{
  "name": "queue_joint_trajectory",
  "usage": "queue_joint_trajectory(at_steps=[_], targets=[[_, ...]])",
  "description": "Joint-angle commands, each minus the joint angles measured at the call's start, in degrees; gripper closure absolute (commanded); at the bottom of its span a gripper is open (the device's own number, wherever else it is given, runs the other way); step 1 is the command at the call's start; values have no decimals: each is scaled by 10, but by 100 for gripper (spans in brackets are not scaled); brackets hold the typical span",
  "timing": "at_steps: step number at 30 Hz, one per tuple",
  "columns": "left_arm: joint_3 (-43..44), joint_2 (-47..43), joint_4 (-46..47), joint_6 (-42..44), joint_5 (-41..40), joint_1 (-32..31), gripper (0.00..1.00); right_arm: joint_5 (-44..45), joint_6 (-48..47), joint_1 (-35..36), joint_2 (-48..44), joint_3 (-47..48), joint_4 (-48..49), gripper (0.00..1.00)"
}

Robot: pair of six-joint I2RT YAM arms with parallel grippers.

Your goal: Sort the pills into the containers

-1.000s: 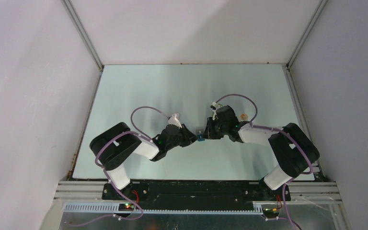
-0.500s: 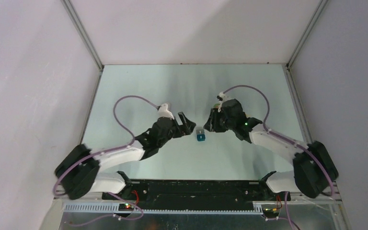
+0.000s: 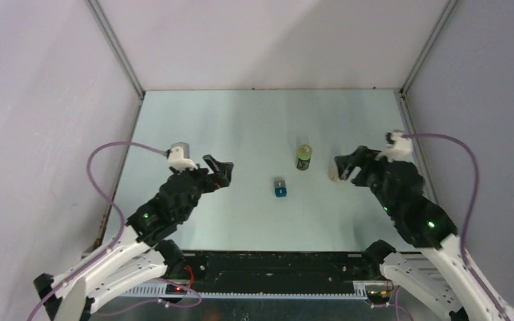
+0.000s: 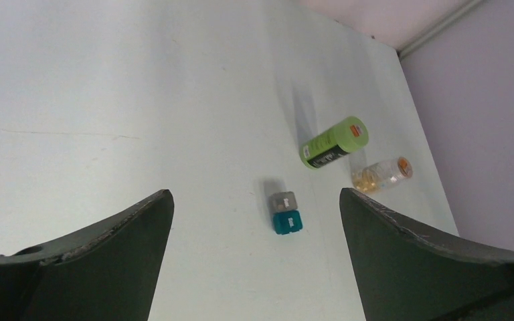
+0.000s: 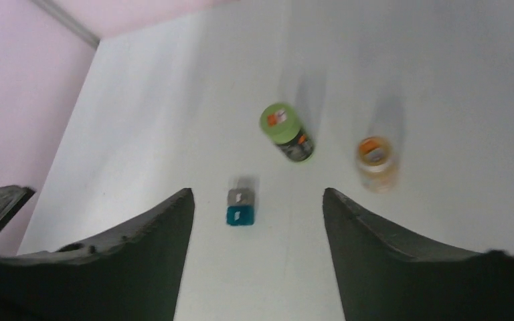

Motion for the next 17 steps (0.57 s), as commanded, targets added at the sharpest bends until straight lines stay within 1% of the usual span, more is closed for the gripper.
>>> queue_joint_trajectory(at_steps=[1,2,4,8,11,17], targets=[[54,-68,-136,21,-91,-2,1,134,-18,-2,-79,61,-108,21],[56,-79,-153,19,-111,-2,1,145,-18,-2,-87,77,-130,11],[59,-107,-172,15,-136,-2,1,175,-18,-2,-107,101,-162,2],[76,-143,-229,-4,-181,-3,1,222,-20,-2,-138,132,-199,1],[88,-160,-263,-19,-205,-2,1,250,-26,-2,-164,142,-205,1],[64,-210,-247,7,-190,-2,1,259,-15,-2,-178,145,-207,1]])
